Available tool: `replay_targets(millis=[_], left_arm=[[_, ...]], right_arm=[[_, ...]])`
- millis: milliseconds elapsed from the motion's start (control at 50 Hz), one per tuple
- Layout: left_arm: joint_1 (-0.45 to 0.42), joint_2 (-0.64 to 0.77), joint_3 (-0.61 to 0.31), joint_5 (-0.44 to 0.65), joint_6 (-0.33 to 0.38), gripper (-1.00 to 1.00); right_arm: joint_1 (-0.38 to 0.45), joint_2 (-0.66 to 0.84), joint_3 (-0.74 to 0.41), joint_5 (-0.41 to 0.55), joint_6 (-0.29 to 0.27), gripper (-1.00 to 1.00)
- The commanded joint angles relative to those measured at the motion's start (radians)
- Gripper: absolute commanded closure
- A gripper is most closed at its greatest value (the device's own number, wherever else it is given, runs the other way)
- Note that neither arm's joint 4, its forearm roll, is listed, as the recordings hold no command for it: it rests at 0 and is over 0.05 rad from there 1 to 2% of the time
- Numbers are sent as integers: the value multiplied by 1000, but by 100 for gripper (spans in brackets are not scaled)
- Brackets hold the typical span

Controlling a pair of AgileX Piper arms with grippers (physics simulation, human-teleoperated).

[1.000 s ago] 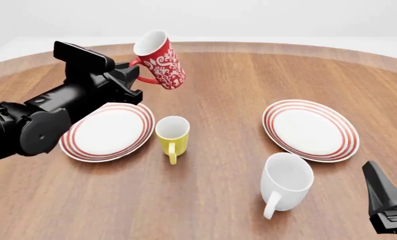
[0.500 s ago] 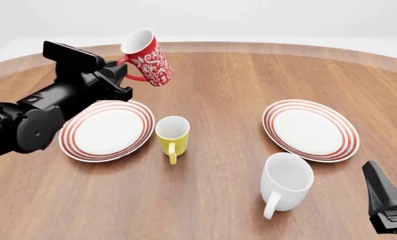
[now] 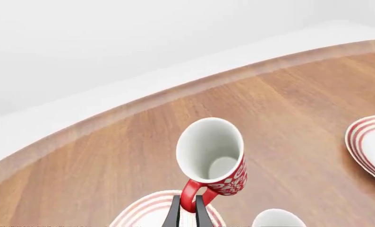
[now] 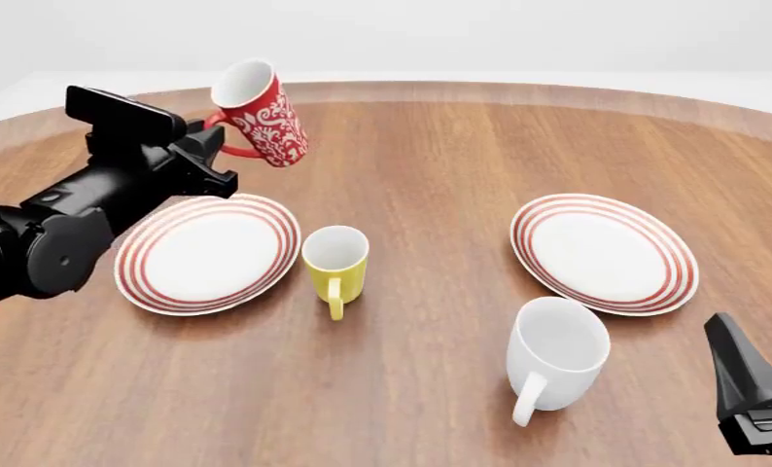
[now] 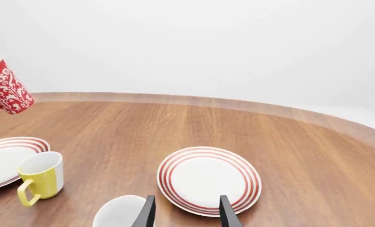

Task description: Put the red mug on the left plate.

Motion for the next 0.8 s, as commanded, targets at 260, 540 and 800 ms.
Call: replay_targets(millis=[260, 540, 800], left_arm=[[66, 16, 23, -42, 38, 100], [95, 25, 45, -68, 43, 100], [113, 56, 53, -100, 56, 100]], right_arm=[[0, 0, 0, 0, 0, -100], [0, 0, 0, 0, 0, -100], [-1, 0, 0, 0, 0, -100]])
